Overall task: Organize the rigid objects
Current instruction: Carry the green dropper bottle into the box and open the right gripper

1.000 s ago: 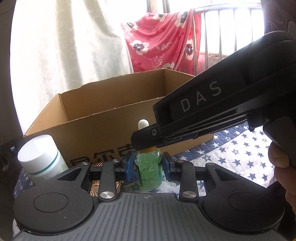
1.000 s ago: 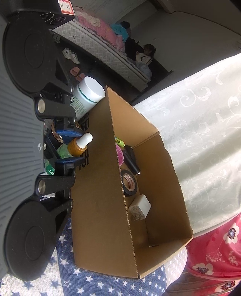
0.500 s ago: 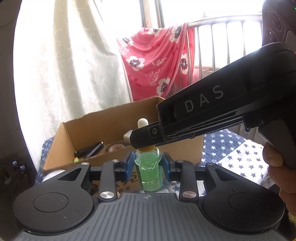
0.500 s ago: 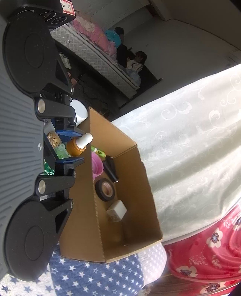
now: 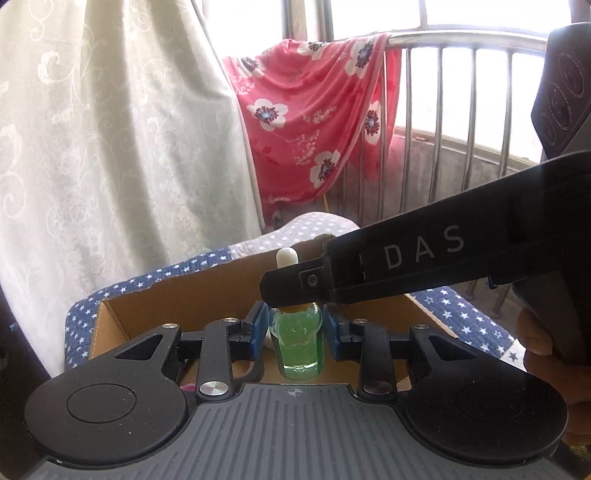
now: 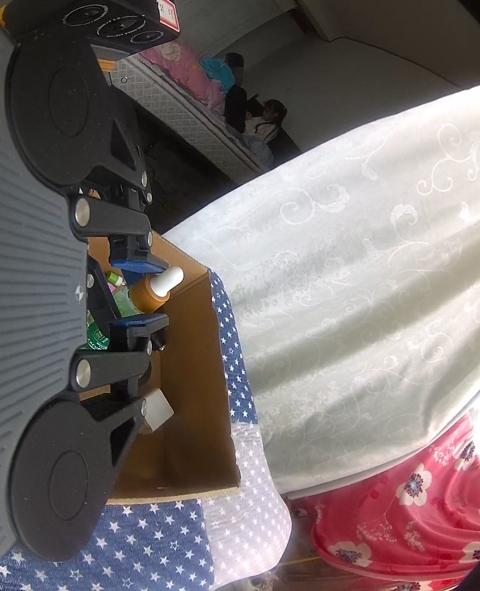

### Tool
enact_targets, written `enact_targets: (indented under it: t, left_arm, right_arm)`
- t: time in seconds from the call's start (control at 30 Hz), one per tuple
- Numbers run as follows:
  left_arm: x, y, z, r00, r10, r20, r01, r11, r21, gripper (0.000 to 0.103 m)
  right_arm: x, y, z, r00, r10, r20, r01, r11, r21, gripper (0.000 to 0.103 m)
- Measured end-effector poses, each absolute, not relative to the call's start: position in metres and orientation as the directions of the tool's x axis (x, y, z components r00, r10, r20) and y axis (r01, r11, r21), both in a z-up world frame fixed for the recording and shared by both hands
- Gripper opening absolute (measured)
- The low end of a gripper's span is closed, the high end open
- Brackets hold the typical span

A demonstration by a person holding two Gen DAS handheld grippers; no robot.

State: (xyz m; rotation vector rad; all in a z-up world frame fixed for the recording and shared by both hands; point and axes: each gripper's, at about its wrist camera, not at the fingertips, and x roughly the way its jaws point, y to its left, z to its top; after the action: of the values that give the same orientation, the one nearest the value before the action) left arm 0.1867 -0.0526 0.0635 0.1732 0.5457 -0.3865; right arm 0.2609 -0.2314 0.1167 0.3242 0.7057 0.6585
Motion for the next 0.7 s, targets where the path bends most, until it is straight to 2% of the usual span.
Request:
enact_targets:
  t: [0.37,0.53,0.63,0.7]
  left_arm:
    - [0.251,-0.06,0.012,0.659,-0.286,-0.696,0.393,0.92,-0.006,0.031]
    - [0.249,-0.058,0.01,0.643,-0.281,-0.712,0.401,0.916,0.001,0.032]
    - [0.244,-0.055,0.014,0.645,-0.293,-0.706,0.412,0.911,-0.001,0.038]
    - [0.241,-0.054,0.016,0.657,-0.294,-0.694,0.415,0.91,0.007,0.042]
  right_arm:
    - [0.314,-0.231,0.043,0.459,0.629,-0.627,-0.378,0.777,0.503,0.026]
    - [0.316,-0.228,0.035,0.439,0.619,-0.651,-0.384,0.784,0.487,0.028]
    - [0.315,-0.23,0.037,0.439,0.624,-0.646,-0.379,0.781,0.497,0.031]
    - [0.313,-0.233,0.04,0.455,0.626,-0.633,-0.371,0.78,0.504,0.037]
